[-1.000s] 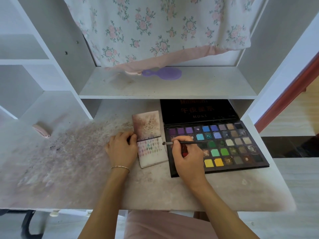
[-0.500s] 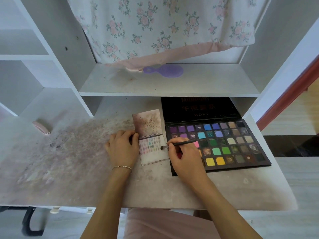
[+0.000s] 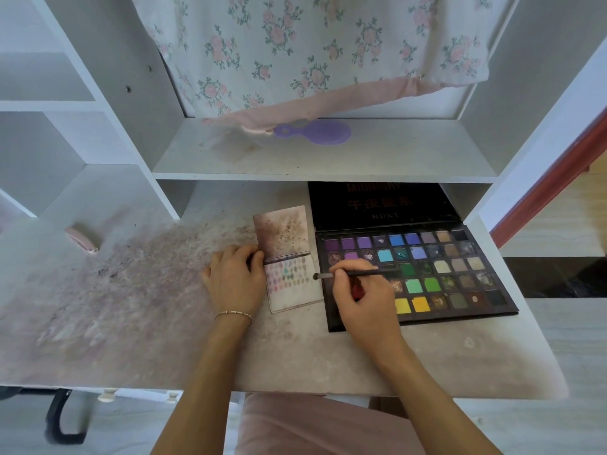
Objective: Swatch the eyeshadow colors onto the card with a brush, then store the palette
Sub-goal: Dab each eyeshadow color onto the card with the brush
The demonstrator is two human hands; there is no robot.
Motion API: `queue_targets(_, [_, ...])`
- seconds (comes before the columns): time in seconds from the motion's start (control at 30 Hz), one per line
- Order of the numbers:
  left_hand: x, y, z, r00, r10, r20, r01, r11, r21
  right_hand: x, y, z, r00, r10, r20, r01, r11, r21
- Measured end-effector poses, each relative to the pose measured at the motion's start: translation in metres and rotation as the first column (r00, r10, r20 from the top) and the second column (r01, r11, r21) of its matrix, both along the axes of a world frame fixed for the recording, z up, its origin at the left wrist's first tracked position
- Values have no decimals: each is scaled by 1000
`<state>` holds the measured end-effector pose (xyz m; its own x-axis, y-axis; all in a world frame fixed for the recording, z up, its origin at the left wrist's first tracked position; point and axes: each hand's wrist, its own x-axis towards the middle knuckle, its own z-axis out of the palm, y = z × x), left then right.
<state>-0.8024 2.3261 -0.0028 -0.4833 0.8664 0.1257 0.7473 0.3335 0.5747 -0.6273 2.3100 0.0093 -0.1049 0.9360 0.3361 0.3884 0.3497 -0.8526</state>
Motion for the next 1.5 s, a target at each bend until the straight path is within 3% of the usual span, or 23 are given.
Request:
queue_targets(0.1, [-1,0,3,997,20,78,-22,999,24,15,-12,5,985,-42,-165,51,997,53])
queue_targets(0.23, [-4,-1,6,991,8,131,-14,999,42,38,-30,4,962,-71,-263,59,997,-53])
queue_targets(0.33, [-6,-3,7,988,-13,155,8,999,31,50,-35,0,961,-73,-268,22,982,-186])
queue_targets(0.5, [2,-14,8,988,-37,150,31,999,42,49,-28,1,957,-68,-281,-5,968,-252])
queue_targets(0.67, [1,-16,9,982,-59,178,51,997,50,44,-19,0,963,-45,-265,-22,969,-246])
queue_targets(0.87, [-8,-17,7,983,-148,112,145,989,39,40,-19,-1,967,-14,-255,-46,973,-228])
queue_targets(1.5, [-7,-20,6,985,-155,76,149,986,76,29,-23,-5,990,-3,-143,-36,963,-266])
